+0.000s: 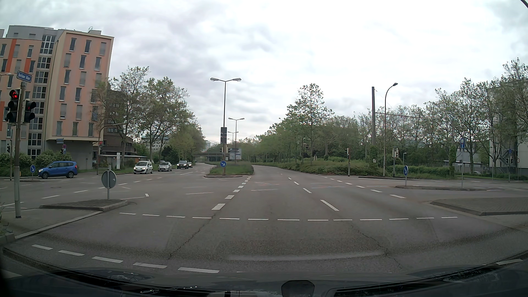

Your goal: Follow the waypoints while adhering to traffic rules and regulations

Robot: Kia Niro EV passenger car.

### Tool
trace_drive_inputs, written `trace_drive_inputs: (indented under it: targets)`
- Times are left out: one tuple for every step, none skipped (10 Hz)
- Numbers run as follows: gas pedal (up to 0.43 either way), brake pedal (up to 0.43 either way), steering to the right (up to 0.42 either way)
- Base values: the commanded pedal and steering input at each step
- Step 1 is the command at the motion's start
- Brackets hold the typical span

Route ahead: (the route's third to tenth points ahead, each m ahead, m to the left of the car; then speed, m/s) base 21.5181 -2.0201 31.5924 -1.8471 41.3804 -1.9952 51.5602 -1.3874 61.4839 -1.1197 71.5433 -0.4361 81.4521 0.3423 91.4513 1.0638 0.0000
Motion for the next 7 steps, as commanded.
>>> trace_drive_inputs:
  targets:
    - [0.0,0.226,0.012]
    - [0.0,0.226,0.012]
    - [0.0,0.226,0.012]
    - [0.0,0.226,0.012]
    - [0.0,0.226,0.012]
    - [0.0,0.226,0.012]
    - [0.0,0.226,0.013]
